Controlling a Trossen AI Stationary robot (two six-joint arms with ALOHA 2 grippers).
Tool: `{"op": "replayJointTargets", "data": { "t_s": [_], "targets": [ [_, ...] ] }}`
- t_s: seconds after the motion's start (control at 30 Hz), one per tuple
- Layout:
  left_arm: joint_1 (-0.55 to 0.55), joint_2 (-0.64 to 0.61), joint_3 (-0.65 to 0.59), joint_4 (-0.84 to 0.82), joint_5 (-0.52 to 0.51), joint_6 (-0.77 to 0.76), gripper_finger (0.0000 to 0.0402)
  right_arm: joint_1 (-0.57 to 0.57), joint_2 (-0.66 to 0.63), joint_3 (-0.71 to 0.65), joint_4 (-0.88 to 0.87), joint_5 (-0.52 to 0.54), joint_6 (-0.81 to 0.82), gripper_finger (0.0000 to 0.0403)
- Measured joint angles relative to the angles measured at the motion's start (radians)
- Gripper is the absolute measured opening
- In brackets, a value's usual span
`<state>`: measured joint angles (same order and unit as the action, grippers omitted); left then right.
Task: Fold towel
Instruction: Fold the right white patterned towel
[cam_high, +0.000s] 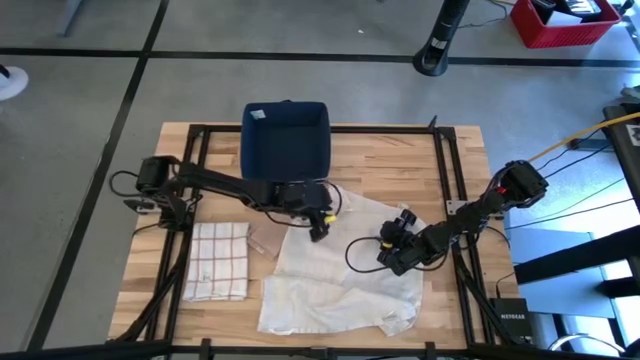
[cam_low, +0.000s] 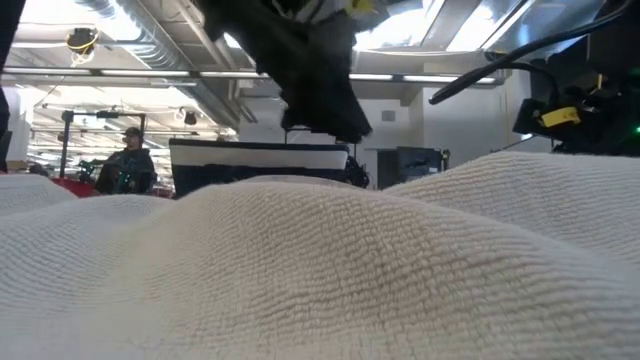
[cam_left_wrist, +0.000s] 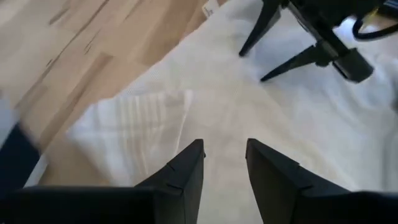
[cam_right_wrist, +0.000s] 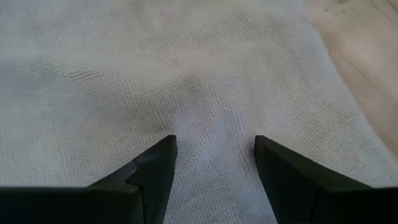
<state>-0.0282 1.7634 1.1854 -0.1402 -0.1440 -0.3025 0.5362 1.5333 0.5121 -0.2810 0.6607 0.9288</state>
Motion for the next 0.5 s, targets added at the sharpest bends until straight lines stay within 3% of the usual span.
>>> {"op": "replayJointTargets", "data": {
  "t_s": [0.1, 0.3, 0.5],
  "targets": [
    [-0.016, 0.05, 0.0, 0.046, -0.01, 0.124, 0.0112, 0.0, 0.0, 0.0, 0.0, 0.003, -0.022, 0.022],
    [-0.029, 0.109, 0.004, 0.05, -0.184, 0.26, 0.0111, 0.0, 0.001, 0.0, 0.0, 0.016, -0.044, 0.022],
    [-0.016, 0.166, 0.006, 0.044, -0.199, 0.344, 0.0111, 0.0, 0.001, 0.0, 0.0, 0.021, -0.046, 0.022]
  ]
}}
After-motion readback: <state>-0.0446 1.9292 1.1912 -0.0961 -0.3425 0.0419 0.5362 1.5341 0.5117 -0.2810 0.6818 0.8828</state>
